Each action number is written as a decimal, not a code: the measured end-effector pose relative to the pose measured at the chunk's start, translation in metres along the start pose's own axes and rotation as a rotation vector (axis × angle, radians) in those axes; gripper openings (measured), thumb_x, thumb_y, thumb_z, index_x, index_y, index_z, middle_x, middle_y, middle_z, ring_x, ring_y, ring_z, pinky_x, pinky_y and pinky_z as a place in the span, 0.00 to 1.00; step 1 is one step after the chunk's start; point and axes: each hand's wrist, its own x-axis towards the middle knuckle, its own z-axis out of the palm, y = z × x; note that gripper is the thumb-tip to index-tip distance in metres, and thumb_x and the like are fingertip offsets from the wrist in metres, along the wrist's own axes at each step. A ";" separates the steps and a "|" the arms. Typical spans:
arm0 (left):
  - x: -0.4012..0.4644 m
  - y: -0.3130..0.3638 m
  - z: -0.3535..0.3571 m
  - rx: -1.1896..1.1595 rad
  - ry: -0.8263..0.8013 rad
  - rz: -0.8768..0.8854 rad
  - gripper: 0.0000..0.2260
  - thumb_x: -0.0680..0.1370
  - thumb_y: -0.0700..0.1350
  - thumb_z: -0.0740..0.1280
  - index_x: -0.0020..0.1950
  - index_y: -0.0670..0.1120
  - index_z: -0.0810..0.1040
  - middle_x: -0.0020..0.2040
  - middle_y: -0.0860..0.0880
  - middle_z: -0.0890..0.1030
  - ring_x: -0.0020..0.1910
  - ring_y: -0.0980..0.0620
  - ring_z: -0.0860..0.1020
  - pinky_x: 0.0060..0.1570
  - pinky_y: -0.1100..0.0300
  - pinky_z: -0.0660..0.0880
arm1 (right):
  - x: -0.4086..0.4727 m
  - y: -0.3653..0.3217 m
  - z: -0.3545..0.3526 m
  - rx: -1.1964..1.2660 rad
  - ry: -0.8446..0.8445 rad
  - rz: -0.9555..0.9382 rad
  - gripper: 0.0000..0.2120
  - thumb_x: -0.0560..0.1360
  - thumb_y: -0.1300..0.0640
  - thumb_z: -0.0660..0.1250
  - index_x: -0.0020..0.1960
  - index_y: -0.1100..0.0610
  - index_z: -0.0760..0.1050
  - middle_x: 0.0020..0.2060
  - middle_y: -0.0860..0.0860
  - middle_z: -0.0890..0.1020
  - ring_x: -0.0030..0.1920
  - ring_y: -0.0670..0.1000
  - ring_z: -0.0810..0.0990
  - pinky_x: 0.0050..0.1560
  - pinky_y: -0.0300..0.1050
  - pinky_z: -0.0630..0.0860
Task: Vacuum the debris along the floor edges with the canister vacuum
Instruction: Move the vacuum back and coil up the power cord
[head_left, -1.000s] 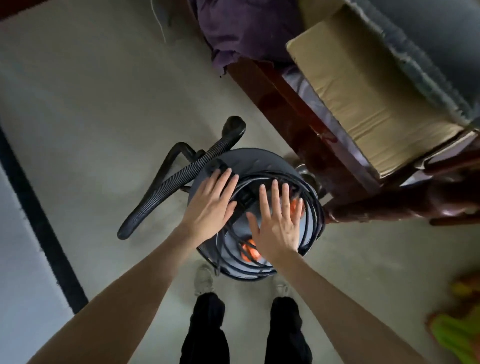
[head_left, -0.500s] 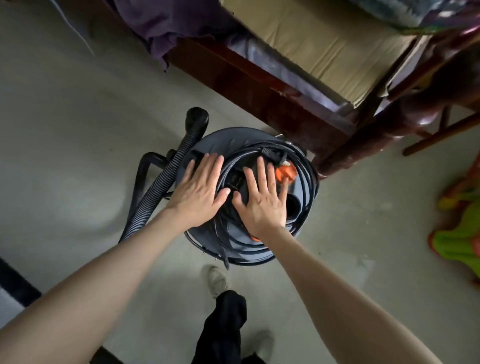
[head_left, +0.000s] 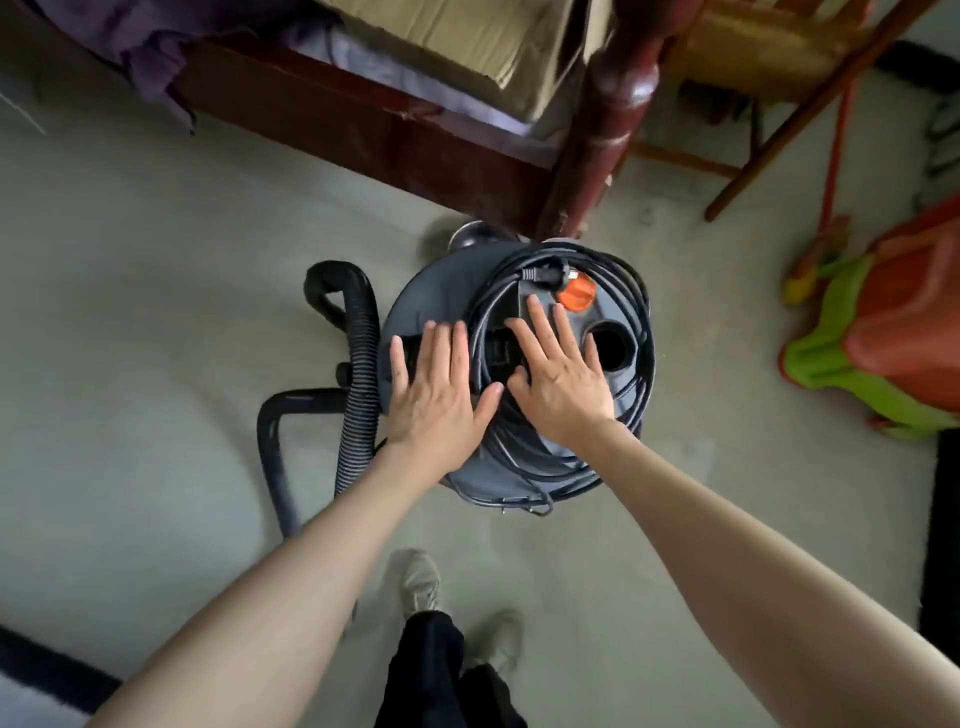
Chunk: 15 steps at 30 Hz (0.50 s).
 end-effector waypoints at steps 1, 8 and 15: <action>-0.003 0.018 0.005 -0.029 0.021 0.016 0.35 0.77 0.60 0.47 0.73 0.33 0.62 0.70 0.36 0.68 0.72 0.40 0.65 0.69 0.35 0.57 | -0.009 0.015 0.000 0.000 0.001 0.013 0.29 0.81 0.52 0.52 0.80 0.49 0.46 0.79 0.48 0.40 0.78 0.53 0.37 0.76 0.61 0.41; -0.010 0.137 0.017 -0.140 -0.040 0.076 0.37 0.76 0.63 0.50 0.73 0.35 0.62 0.70 0.39 0.70 0.70 0.41 0.67 0.67 0.38 0.61 | -0.059 0.123 -0.018 -0.058 -0.047 0.055 0.34 0.80 0.60 0.53 0.80 0.51 0.39 0.79 0.50 0.39 0.79 0.53 0.38 0.77 0.54 0.40; 0.016 0.223 0.014 -0.117 -0.066 0.155 0.37 0.76 0.61 0.44 0.74 0.34 0.59 0.70 0.38 0.68 0.68 0.41 0.69 0.67 0.44 0.66 | -0.059 0.232 -0.051 -0.091 -0.067 -0.029 0.35 0.81 0.62 0.56 0.79 0.48 0.37 0.79 0.48 0.41 0.79 0.51 0.41 0.76 0.47 0.40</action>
